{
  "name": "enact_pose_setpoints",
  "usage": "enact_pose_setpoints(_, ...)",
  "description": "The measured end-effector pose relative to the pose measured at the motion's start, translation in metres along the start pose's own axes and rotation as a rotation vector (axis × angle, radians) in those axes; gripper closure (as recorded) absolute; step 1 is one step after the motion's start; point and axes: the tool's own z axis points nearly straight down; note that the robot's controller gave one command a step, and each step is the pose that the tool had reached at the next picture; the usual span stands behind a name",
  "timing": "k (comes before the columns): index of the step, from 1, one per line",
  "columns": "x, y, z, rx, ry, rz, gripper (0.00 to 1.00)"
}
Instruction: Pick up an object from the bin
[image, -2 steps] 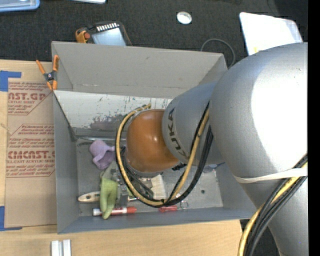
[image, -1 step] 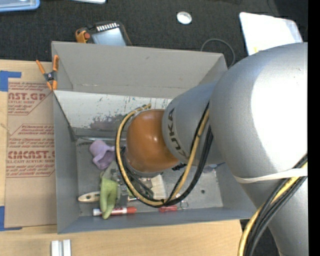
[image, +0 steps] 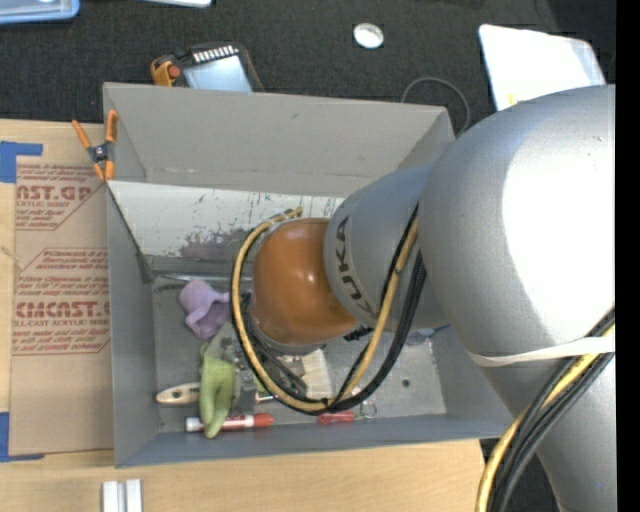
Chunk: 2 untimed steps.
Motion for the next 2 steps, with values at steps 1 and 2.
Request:
enact_pose_setpoints(1, 0.001, 0.000, -0.019, 0.001, 0.005, 0.000, 1.00)
enact_pose_setpoints(2, 0.000, 0.000, -0.035, 0.000, 0.003, 0.000, 1.00)
